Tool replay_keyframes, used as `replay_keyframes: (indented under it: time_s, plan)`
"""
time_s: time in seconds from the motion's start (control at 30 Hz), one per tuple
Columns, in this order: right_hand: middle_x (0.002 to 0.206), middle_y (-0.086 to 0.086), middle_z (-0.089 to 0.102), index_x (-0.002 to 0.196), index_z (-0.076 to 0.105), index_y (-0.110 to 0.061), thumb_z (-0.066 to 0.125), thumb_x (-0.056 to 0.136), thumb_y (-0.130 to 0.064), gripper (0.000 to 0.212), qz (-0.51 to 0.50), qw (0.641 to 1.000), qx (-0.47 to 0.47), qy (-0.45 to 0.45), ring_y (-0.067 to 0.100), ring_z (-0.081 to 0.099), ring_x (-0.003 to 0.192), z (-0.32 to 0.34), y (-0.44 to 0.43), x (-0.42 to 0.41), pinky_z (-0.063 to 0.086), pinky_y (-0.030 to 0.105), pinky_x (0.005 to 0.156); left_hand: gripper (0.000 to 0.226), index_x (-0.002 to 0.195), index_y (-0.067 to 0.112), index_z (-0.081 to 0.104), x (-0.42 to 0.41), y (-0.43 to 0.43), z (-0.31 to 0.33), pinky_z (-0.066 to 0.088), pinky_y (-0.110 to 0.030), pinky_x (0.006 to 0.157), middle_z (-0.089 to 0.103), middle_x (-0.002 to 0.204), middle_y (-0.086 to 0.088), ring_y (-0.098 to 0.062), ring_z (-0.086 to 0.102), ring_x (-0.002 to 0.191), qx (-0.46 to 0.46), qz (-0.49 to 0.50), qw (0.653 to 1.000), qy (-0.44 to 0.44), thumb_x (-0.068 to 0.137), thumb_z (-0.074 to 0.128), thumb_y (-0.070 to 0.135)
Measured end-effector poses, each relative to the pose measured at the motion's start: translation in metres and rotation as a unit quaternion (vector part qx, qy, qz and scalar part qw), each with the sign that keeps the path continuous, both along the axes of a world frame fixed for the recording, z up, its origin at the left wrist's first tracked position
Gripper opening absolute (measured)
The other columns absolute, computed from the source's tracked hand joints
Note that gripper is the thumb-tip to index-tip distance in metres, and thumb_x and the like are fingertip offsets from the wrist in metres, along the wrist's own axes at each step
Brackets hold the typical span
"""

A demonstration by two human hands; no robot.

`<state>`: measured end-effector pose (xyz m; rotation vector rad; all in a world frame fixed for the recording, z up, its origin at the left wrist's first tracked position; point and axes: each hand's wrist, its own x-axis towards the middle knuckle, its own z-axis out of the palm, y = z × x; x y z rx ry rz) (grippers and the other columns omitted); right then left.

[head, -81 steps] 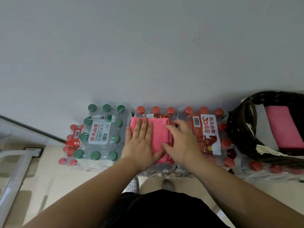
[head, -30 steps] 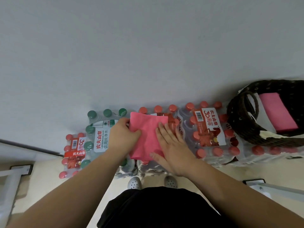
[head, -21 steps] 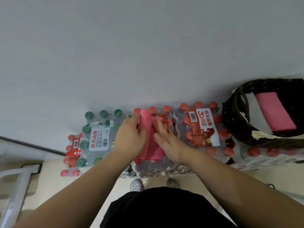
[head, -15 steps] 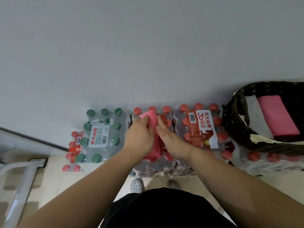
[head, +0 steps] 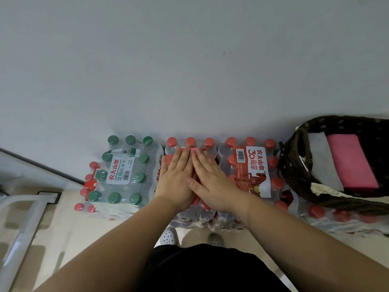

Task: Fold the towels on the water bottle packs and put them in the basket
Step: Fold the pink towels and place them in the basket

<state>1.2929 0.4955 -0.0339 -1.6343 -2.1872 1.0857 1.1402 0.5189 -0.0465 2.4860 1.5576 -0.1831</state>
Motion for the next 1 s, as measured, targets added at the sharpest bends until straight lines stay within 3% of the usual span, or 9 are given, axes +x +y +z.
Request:
replay_keyframes:
  time_s: [0.13,0.33,0.43,0.53,0.6,0.67,0.73,0.83,1.0]
  plan:
    - [0.159,-0.012,-0.033,0.153,-0.025,-0.027,0.007,0.091,-0.075,0.085,0.004,0.999,-0.002,-0.035,0.008,-0.032,0.145,-0.013,0.001,-0.004,-0.011,0.043,0.123,0.074,0.154,0.023,-0.022,0.0,0.001,-0.006,-0.006,-0.056,0.12,-0.025,0.162,0.0,-0.02,-0.028,0.147,0.004,0.01,1.0,-0.005,0.092,0.002,0.056]
    - [0.158,-0.015,-0.033,0.151,-0.028,-0.03,0.006,0.089,-0.077,0.085,-0.031,0.998,-0.043,-0.019,0.005,-0.035,0.143,-0.02,0.004,-0.012,-0.015,0.043,0.122,0.092,0.151,0.021,-0.028,-0.001,0.01,-0.013,-0.009,-0.059,0.118,-0.028,0.161,-0.005,-0.027,-0.031,0.146,-0.012,-0.006,1.0,0.005,0.09,0.031,0.056]
    - [0.157,-0.017,-0.033,0.15,-0.028,-0.031,0.006,0.088,-0.078,0.085,-0.034,0.998,-0.039,-0.034,0.0,-0.037,0.14,-0.017,0.005,-0.012,-0.016,0.041,0.122,0.095,0.152,0.02,-0.025,-0.001,0.014,-0.013,-0.011,-0.058,0.118,-0.03,0.16,-0.006,-0.028,-0.032,0.145,-0.021,-0.021,1.0,-0.007,0.086,0.029,0.061]
    - [0.158,-0.017,-0.031,0.152,-0.025,-0.032,0.008,0.089,-0.078,0.085,-0.049,0.998,-0.029,-0.033,-0.002,-0.035,0.14,-0.016,0.002,-0.014,-0.015,0.038,0.122,0.088,0.155,0.021,-0.019,-0.008,0.015,-0.011,-0.017,-0.05,0.119,-0.03,0.16,-0.002,-0.023,-0.033,0.145,-0.047,-0.035,0.994,-0.089,0.082,0.01,0.061]
    - [0.159,-0.019,-0.03,0.152,-0.023,-0.035,0.007,0.088,-0.079,0.084,-0.065,0.997,-0.026,-0.032,-0.002,-0.033,0.142,-0.013,-0.001,-0.017,-0.014,0.036,0.122,0.083,0.157,0.02,-0.008,-0.02,0.018,-0.011,-0.024,-0.036,0.116,-0.024,0.162,0.0,-0.016,-0.028,0.147,-0.08,-0.05,0.975,-0.203,0.084,0.011,0.054]
    - [0.158,-0.021,-0.028,0.152,-0.021,-0.038,0.009,0.09,-0.077,0.079,-0.084,0.995,-0.034,-0.032,-0.005,-0.033,0.14,-0.009,-0.001,-0.021,-0.013,0.034,0.121,0.075,0.158,0.019,0.008,-0.034,0.023,-0.012,-0.015,-0.034,0.121,-0.012,0.165,-0.001,-0.016,-0.017,0.151,-0.095,-0.062,0.95,-0.292,0.089,0.018,0.047]
    - [0.159,-0.021,-0.026,0.154,-0.017,-0.037,0.012,0.093,-0.071,0.075,-0.095,0.994,-0.044,-0.043,-0.006,-0.033,0.139,-0.007,-0.001,-0.026,-0.011,0.034,0.122,0.069,0.157,0.02,0.021,-0.047,0.028,-0.015,-0.001,-0.042,0.124,-0.003,0.165,-0.007,-0.022,-0.006,0.152,-0.065,-0.056,0.953,-0.292,0.092,0.026,0.043]
    - [0.162,-0.018,-0.021,0.155,-0.013,-0.035,0.019,0.099,-0.062,0.07,-0.107,0.991,-0.027,-0.069,0.003,-0.024,0.147,-0.009,0.002,-0.03,-0.006,0.039,0.125,0.074,0.157,0.03,0.016,-0.059,0.037,-0.011,0.002,-0.04,0.123,0.0,0.165,-0.014,-0.03,0.0,0.152,-0.075,-0.039,0.971,-0.225,0.091,0.034,0.058]
    - [0.164,-0.011,-0.018,0.157,-0.013,-0.028,0.025,0.106,-0.044,0.065,-0.122,0.984,0.008,-0.126,0.012,-0.016,0.152,-0.015,-0.002,-0.036,0.0,0.041,0.125,0.083,0.156,0.038,0.009,-0.065,0.05,-0.009,0.018,-0.05,0.12,0.028,0.158,-0.016,-0.034,0.022,0.146,-0.073,-0.091,0.981,-0.154,0.084,0.026,0.076]
